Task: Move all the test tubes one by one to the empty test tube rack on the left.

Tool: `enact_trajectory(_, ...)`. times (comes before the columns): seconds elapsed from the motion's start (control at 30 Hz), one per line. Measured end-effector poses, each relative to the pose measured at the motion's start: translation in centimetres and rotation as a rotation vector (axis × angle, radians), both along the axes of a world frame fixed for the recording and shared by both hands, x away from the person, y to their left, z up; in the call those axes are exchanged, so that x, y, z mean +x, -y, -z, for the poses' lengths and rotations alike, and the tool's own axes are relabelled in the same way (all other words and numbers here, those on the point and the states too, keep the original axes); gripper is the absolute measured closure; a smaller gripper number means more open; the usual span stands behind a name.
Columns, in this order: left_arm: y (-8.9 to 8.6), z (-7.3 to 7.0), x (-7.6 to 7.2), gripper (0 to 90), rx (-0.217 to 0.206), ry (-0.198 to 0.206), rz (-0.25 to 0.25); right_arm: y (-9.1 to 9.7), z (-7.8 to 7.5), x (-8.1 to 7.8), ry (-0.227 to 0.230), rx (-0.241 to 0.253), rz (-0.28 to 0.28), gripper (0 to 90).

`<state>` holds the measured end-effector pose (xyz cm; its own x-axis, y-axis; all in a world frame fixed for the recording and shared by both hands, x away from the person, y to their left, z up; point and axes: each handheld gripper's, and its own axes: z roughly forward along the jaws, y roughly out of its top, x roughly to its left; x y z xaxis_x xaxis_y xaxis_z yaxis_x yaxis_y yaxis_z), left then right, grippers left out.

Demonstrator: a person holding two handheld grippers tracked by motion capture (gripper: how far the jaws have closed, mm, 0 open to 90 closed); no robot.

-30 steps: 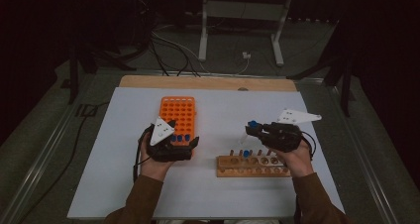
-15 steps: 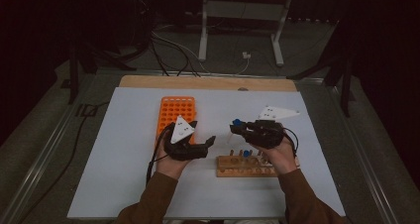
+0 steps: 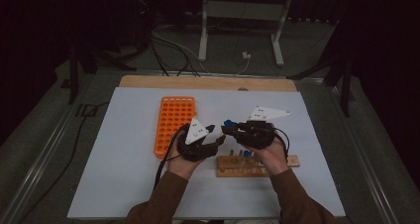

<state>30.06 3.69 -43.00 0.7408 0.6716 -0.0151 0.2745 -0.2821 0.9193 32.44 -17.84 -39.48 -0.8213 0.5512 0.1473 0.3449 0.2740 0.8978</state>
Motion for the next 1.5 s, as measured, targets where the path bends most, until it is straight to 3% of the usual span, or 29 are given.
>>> enact_trajectory(0.27, 0.2, 0.0, -0.2, 73.5, -0.013, 0.013, 0.044, -0.3, 0.1, -0.1, -0.002, 0.001, -0.007, 76.9)
enact_trajectory(0.57, 0.4, 0.1, -0.4, 77.8, -0.004, 0.023, 0.056, -0.3, 0.1, -0.1, -0.004, -0.004, -0.015, 75.6)
enact_trajectory(0.87, -0.3, 0.1, -0.1, 78.1, 0.003, 0.012, 0.028, 0.5, 0.2, -0.1, -0.010, 0.016, -0.023, 44.3)
enact_trajectory(1.17, -1.2, 0.4, 0.0, 78.1, -0.012, -0.002, 0.000, 1.4, 0.3, -0.3, 0.000, 0.020, 0.030, 16.3)
enact_trajectory(1.5, -2.4, 0.1, -0.1, 78.1, -0.027, -0.003, -0.017, 3.2, 0.7, -0.3, -0.006, 0.037, 0.080, 3.2)
